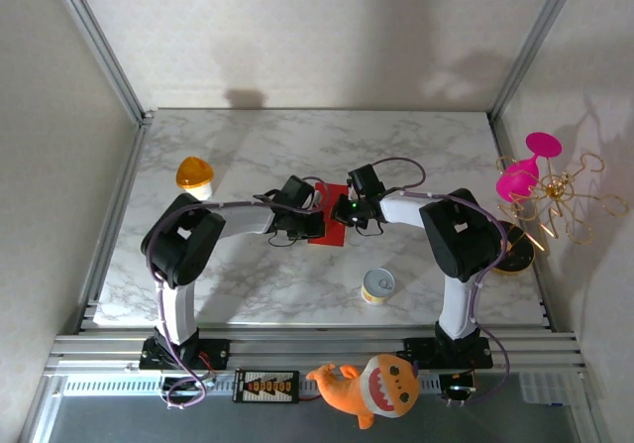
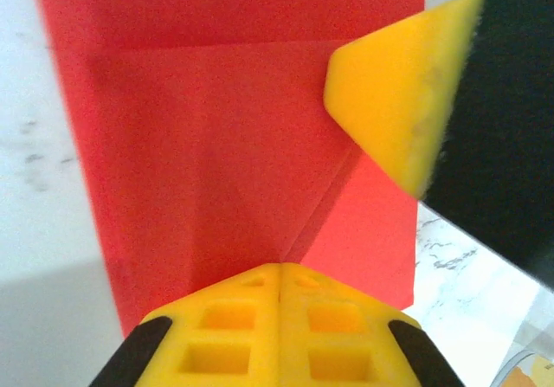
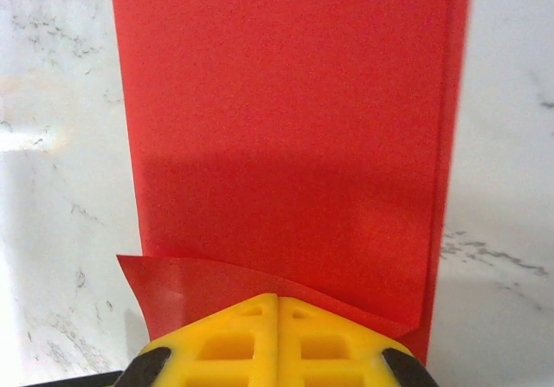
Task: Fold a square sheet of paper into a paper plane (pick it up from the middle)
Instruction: Fold the triangle a second time at the center of the table.
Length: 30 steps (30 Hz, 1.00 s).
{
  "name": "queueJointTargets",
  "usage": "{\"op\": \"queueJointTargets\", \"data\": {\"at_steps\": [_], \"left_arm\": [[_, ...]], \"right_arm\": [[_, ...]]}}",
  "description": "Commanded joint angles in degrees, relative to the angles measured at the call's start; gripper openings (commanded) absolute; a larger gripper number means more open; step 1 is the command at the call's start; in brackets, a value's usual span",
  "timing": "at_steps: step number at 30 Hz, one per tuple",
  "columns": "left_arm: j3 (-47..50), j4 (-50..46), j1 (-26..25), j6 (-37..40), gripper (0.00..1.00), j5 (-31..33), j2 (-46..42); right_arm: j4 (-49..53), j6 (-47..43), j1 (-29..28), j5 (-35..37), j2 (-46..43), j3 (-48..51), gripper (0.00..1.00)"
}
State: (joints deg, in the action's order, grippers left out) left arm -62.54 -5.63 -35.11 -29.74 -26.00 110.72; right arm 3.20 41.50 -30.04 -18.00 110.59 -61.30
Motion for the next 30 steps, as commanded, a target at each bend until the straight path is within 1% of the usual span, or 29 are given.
{"op": "queueJointTargets", "data": {"at_steps": [1, 5, 8, 10, 13, 16, 19, 23, 27, 30], "left_arm": [[5.5, -5.7, 1.9, 1.7, 0.0, 0.2, -2.0], [7.6, -9.2, 2.1, 4.6, 0.0, -0.4, -4.5], [8.0, -12.5, 2.2, 6.5, 0.0, 1.1, -6.1], [7.9, -13.7, 2.6, 6.9, 0.0, 2.2, -7.2], [7.3, -13.7, 3.3, 6.5, 0.0, 1.7, -9.2], [5.6, -11.3, 3.4, 4.6, 0.0, 0.2, -11.4], [4.6, -5.8, 3.3, 0.1, 0.02, -0.7, -12.3], [3.0, -0.1, 3.2, -5.2, 0.02, -0.5, -9.3], [0.8, 1.2, 3.0, -8.1, 0.01, 0.5, -4.8], [-0.2, 2.9, 2.9, -9.8, 0.0, 0.0, -2.6]], "right_arm": [[7.5, -1.0, -0.1, 6.3, 5.0, 2.0, 0.03], [7.7, -1.3, -0.1, 6.5, 5.3, 1.6, 0.03], [7.8, -1.5, 0.0, 6.5, 5.3, 1.4, 0.03], [7.8, -1.5, 0.0, 6.6, 5.4, 1.3, 0.03], [7.9, -1.8, -0.1, 6.5, 5.3, 1.1, 0.03], [7.8, -2.0, -0.1, 6.4, 5.2, 0.8, 0.03], [7.0, -2.4, 0.0, 5.7, 4.7, 0.7, 0.03], [5.8, -2.7, -0.1, 4.3, 3.6, -0.2, 0.05], [4.3, -2.7, 0.0, 2.5, 2.6, -1.2, 0.08], [2.5, -2.5, 0.1, 0.2, 1.8, -1.9, 0.1]]}}
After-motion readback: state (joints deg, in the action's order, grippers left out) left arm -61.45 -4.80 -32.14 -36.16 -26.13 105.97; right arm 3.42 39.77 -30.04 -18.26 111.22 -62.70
